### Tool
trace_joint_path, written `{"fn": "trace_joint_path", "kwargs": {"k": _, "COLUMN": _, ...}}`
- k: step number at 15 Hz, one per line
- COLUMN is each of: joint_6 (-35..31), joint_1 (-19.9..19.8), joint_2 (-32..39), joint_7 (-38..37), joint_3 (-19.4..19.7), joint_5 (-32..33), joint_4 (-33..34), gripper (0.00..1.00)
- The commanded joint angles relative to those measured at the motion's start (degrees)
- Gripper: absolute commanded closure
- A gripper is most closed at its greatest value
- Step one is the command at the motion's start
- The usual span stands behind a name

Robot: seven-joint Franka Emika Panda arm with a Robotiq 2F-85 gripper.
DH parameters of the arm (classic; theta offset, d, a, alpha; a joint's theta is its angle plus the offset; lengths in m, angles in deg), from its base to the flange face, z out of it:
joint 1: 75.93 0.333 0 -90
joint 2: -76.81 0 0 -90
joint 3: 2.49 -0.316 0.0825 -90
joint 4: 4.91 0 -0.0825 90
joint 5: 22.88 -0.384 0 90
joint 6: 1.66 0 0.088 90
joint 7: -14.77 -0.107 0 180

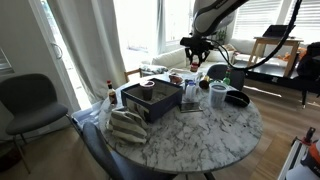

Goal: Remove the small container with the red lid from the box and put it on top of the bottle with the blue lid

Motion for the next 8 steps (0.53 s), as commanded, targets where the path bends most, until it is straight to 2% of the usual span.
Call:
{"fn": "trace_joint_path", "kwargs": {"k": 1, "joint_6": 0.16, "joint_1": -0.15, "joint_2": 0.31, "joint_7": 0.53, "joint_3": 0.01, "joint_5": -0.30, "joint_4": 0.30, "gripper": 0.51}}
{"fn": "trace_joint_path", "kwargs": {"k": 2, "joint_6": 0.22, "joint_1": -0.13, "joint_2": 0.50, "joint_7": 0.61, "joint_3": 0.02, "joint_5": -0.39, "joint_4": 0.53, "gripper": 0.76}}
{"fn": "trace_joint_path", "kwargs": {"k": 4, "joint_6": -0.84, "joint_1": -0.17, "joint_2": 2.89, "joint_7": -2.86, "joint_3": 0.20, "joint_5": 1.46, "joint_4": 1.84, "gripper": 0.76}}
{"fn": "trace_joint_path", "kwargs": {"k": 8, "joint_6": -0.66, "joint_1": 0.11, "joint_2": 5.71, "joint_7": -4.29, "joint_3": 0.56, "joint_5": 0.69, "joint_4": 3.03, "gripper": 0.76}}
